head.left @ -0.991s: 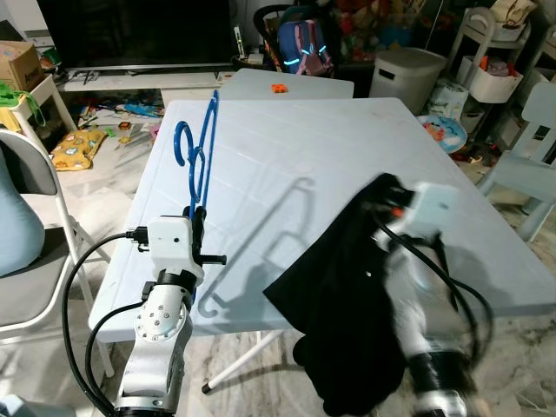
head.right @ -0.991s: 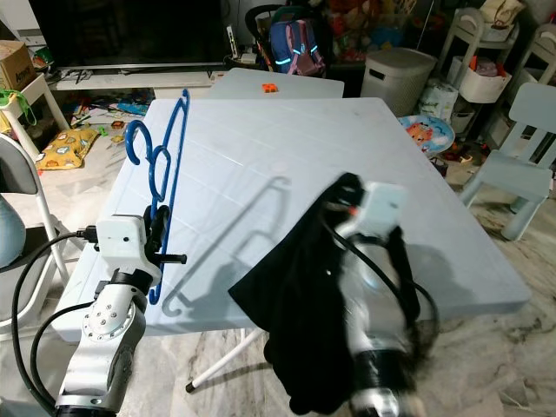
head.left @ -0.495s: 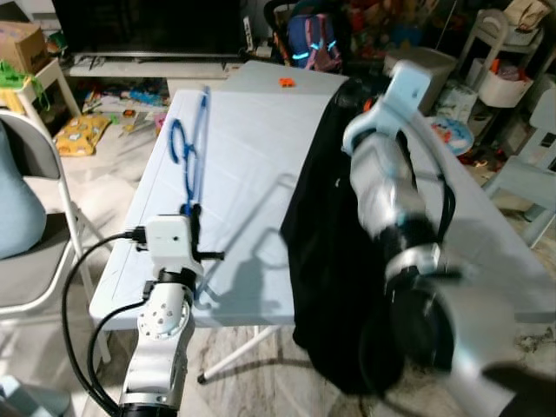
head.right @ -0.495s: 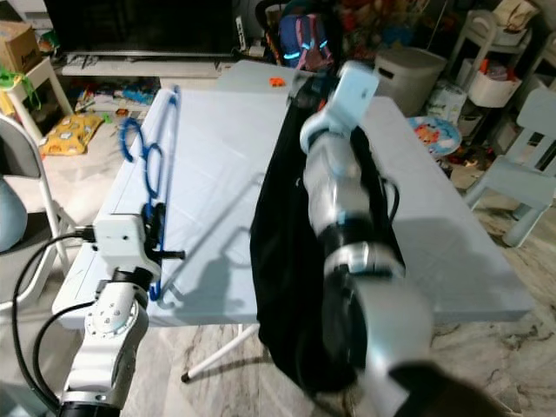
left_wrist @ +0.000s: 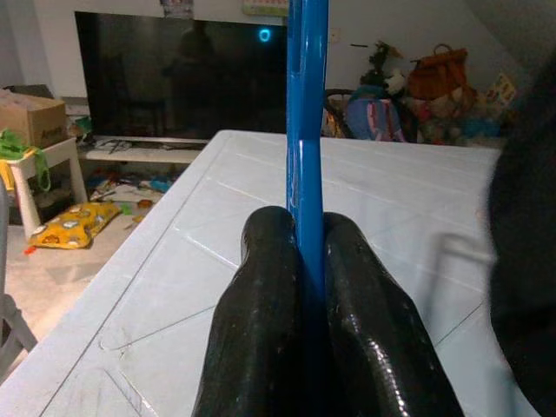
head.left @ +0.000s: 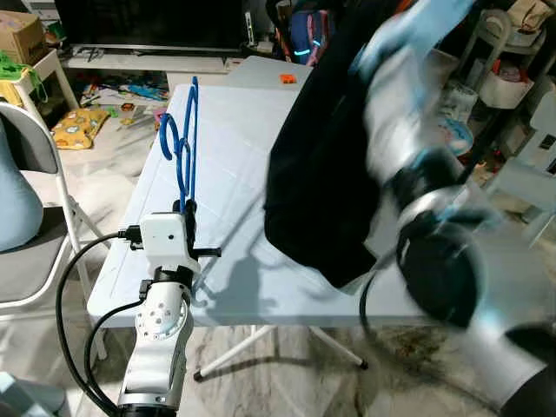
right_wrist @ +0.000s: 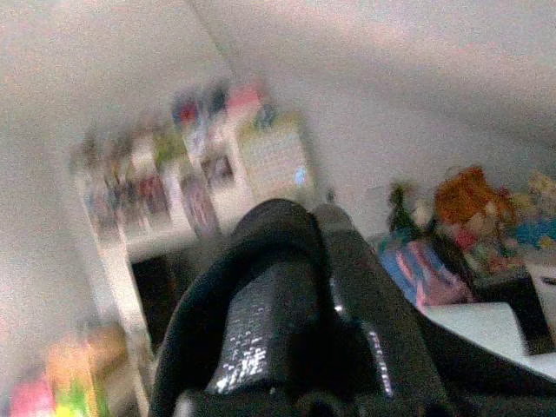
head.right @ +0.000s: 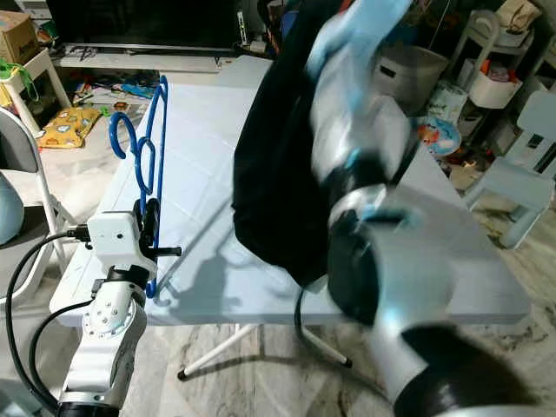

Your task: Hang hanger

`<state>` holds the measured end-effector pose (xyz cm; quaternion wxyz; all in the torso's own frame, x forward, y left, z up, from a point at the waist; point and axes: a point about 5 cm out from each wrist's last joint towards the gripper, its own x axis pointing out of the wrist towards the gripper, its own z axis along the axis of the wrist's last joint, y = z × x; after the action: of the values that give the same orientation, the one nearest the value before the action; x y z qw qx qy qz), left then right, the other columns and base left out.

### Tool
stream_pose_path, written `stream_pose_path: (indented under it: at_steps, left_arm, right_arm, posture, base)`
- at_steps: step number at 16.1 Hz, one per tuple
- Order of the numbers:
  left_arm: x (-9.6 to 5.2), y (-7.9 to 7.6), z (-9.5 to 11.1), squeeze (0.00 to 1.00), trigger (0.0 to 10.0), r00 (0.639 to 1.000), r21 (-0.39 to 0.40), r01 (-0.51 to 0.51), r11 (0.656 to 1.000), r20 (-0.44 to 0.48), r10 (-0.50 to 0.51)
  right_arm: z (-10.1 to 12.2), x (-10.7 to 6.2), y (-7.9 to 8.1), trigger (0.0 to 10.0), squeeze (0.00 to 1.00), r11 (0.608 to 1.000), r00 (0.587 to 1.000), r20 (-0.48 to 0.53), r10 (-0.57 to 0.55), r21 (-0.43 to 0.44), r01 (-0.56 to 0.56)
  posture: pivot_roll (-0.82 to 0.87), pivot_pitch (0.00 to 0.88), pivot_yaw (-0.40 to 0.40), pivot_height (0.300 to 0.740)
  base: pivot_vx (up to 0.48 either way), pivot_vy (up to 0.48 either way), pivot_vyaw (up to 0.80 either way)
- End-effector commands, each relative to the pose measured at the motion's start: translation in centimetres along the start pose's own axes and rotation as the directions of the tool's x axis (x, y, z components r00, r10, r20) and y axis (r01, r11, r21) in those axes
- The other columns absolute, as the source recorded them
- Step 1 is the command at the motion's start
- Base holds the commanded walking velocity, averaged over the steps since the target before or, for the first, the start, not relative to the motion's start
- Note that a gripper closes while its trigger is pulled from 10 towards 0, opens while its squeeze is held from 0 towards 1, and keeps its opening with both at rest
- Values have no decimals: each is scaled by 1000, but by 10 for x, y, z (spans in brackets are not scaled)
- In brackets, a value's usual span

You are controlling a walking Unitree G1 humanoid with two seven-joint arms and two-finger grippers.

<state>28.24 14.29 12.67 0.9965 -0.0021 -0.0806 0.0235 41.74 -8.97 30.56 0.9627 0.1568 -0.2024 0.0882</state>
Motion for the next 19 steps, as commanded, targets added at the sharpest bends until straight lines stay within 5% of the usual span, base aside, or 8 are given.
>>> stream_pose_path:
  at_steps: [1, 4, 5, 8, 12, 14, 15, 19]
  left_arm:
    - [1, -6, -1, 0, 10000, 1000, -3, 22, 1000, -1, -22]
    - [1, -8, -4, 0, 10000, 999, -4, 46, 999, -17, -46]
    - [3, -8, -5, 0, 10000, 998, -5, 52, 999, -19, -52]
    - [9, -10, -2, 0, 10000, 998, -7, 66, 998, -12, -66]
    - [11, -13, -4, 0, 10000, 996, -7, 90, 996, -15, -90]
    - [11, -13, -4, 0, 10000, 996, -7, 93, 996, -15, -93]
    - [12, -11, -4, 0, 10000, 995, -4, 94, 996, -15, -94]
    - [18, -8, -2, 0, 10000, 994, 12, 108, 994, -9, -108]
  right_arm:
    - [-52, -25, 1, 10000, 980, 990, 978, -188, 87, -90, -106]
    - [-109, -68, -10, 10000, 1000, 946, 893, -418, 164, -189, -263]
    - [-129, -88, -24, 10000, 1000, 902, 839, -529, 130, -287, -321]
    - [-128, -96, -47, 10000, 1000, 894, 854, -517, 66, -349, -280]
    - [-108, -90, -58, 10000, 1000, 863, 845, -509, 162, -343, -371]
    - [-105, -97, -61, 10000, 1000, 790, 790, -562, 243, -359, -498]
    - [-106, -106, -64, 10000, 1000, 756, 728, -611, 311, -305, -580]
    - [-97, -117, -68, 10000, 1000, 753, 653, -632, 417, -161, -638]
  posture:
    - [107, 0, -96, 740]
    - [88, 0, -81, 740]
    - [80, 0, -73, 740]
    - [69, 0, -61, 740]
    - [58, 0, -49, 740]
    - [61, 0, -39, 740]
    - [60, 0, -32, 740]
    - [53, 0, -19, 740]
  base:
    - [0, 0, 0]
    - [0, 0, 0]
    - [0, 0, 0]
    - [0, 0, 0]
    - [0, 0, 0]
    - [0, 0, 0]
    - [0, 0, 0]
    - [0, 0, 0]
